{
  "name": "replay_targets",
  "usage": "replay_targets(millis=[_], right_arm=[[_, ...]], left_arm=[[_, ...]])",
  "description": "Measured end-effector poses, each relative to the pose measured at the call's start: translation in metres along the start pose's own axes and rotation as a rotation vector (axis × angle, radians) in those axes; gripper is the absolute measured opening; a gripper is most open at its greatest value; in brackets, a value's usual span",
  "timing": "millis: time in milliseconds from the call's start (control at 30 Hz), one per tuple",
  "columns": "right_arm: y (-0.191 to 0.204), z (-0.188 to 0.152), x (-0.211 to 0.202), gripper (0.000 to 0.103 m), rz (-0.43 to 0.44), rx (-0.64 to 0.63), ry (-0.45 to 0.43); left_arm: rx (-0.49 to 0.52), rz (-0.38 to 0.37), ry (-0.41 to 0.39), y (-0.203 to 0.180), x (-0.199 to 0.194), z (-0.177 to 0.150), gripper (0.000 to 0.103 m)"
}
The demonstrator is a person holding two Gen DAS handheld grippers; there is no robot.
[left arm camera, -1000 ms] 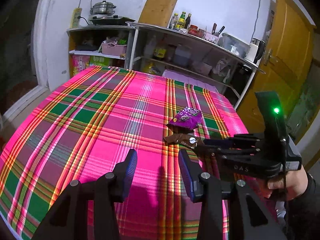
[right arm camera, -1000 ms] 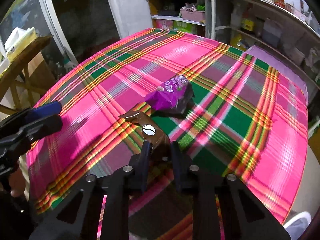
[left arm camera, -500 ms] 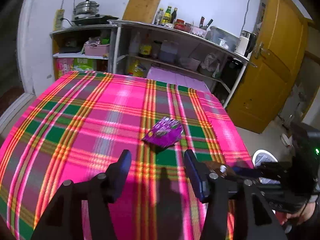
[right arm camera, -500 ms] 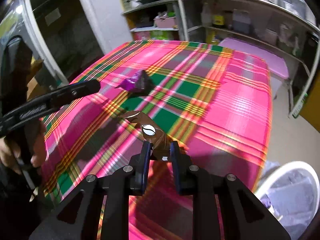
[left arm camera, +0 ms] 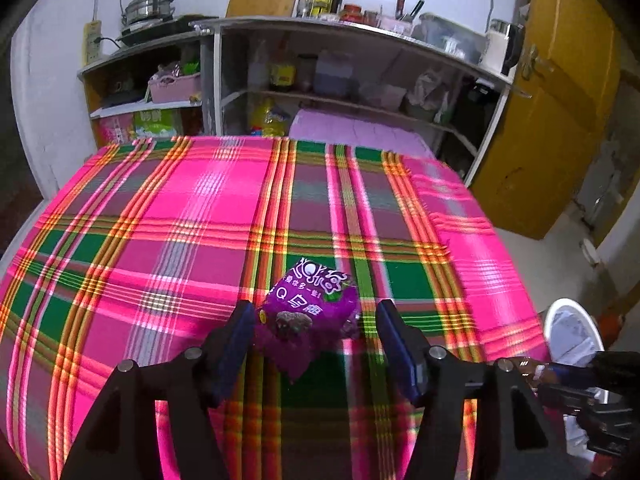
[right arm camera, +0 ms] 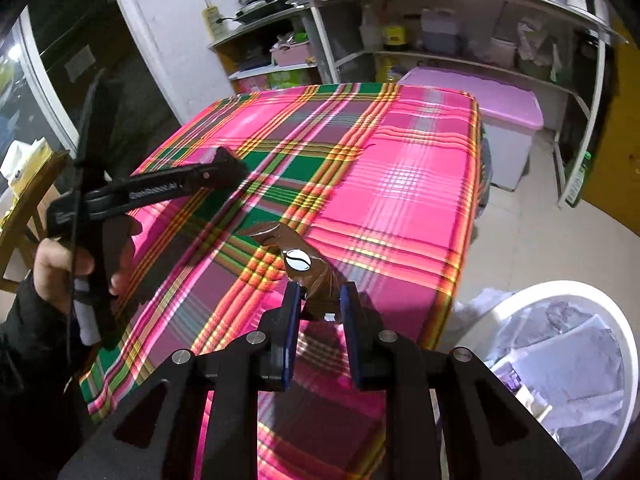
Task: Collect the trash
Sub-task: 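Grasp the purple candy bag with the left gripper, then carry the purple bag and brown wrapper over the bin and open both grippers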
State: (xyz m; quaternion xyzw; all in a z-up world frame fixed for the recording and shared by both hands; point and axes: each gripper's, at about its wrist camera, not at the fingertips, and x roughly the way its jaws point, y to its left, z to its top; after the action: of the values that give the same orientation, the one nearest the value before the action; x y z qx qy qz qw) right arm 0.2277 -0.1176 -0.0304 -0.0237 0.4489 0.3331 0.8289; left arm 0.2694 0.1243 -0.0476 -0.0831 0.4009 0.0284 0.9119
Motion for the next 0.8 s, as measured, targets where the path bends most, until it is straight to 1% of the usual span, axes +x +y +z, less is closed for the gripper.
replay_targets(millis=[67, 167, 233, 267, 300, 500, 800], right_arm=[[-0.003, -0.001, -0.002, 0.021, 0.0, 0.005, -0.003], [-0.007, -0.002, -0.003, 0.021, -0.008, 0.012, -0.008], [-0.01, -0.003, -0.006, 0.021, -0.013, 0.02, -0.013], [-0.011, -0.004, -0.008, 0.021, -0.015, 0.025, -0.017], [-0.01, -0.006, -0.011, 0.021, -0.016, 0.027, -0.019], [-0.007, -0.014, -0.029, 0.021, -0.038, 0.035, -0.045], [-0.003, -0.031, -0.07, 0.021, -0.08, 0.048, -0.097]], left_arm=[[-0.008, 0.013, 0.022, 0.001, 0.009, -0.002, 0.062], [0.014, 0.045, 0.021, -0.002, 0.012, -0.004, 0.054], [0.029, 0.052, 0.01, -0.006, 0.01, -0.005, 0.048], [0.034, 0.055, 0.005, -0.008, 0.008, -0.006, 0.042], [0.039, 0.061, 0.001, -0.01, 0.007, -0.006, 0.04], [0.06, 0.032, -0.019, -0.026, -0.012, -0.015, 0.037], [0.097, -0.051, -0.089, -0.064, -0.07, -0.032, 0.037]])
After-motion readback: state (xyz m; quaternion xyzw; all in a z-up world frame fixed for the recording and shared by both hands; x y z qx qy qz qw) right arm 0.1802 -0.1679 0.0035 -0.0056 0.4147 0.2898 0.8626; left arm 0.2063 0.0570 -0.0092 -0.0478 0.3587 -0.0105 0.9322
